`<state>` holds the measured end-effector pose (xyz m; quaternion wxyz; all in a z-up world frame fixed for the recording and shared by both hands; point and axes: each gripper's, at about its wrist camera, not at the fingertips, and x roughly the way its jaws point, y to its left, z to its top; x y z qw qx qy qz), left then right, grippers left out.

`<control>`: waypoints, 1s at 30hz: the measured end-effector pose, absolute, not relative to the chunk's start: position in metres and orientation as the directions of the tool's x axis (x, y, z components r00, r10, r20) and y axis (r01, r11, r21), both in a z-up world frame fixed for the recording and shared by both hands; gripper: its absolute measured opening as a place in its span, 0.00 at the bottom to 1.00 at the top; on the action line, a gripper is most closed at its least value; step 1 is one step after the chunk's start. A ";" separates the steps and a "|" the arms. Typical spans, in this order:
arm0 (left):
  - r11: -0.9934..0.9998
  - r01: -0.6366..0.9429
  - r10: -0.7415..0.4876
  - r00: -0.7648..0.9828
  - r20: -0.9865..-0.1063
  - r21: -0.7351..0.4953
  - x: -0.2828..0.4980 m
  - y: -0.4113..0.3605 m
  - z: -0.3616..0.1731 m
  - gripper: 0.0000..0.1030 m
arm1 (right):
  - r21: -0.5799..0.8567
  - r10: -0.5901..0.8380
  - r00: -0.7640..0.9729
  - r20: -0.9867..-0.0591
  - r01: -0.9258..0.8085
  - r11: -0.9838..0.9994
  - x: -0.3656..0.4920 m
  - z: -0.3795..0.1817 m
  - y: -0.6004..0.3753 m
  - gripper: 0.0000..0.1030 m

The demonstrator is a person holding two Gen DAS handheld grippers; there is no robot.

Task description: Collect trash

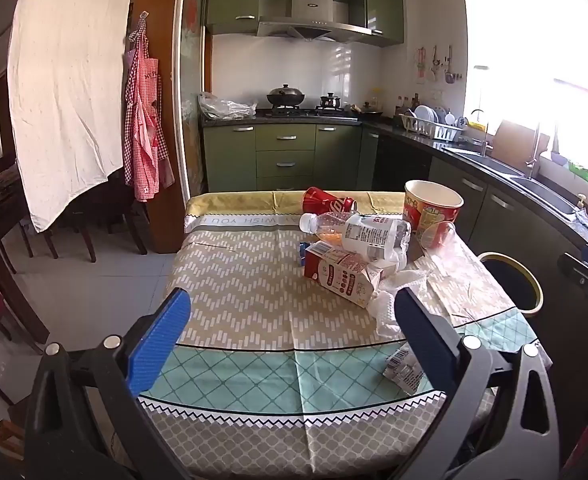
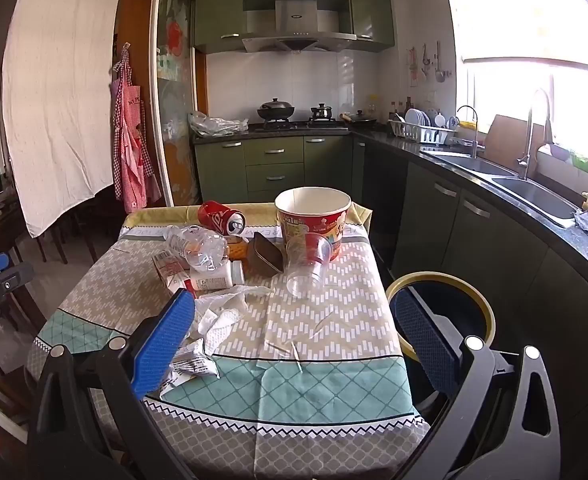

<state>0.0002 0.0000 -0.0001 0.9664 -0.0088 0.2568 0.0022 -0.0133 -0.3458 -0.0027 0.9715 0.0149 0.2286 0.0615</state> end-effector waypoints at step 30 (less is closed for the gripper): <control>1.000 0.000 -0.008 0.859 -0.511 -0.016 0.003 -0.001 -0.013 0.94 | 0.061 0.125 0.878 -0.462 -0.109 0.992 -0.009 -0.012 -0.347 0.96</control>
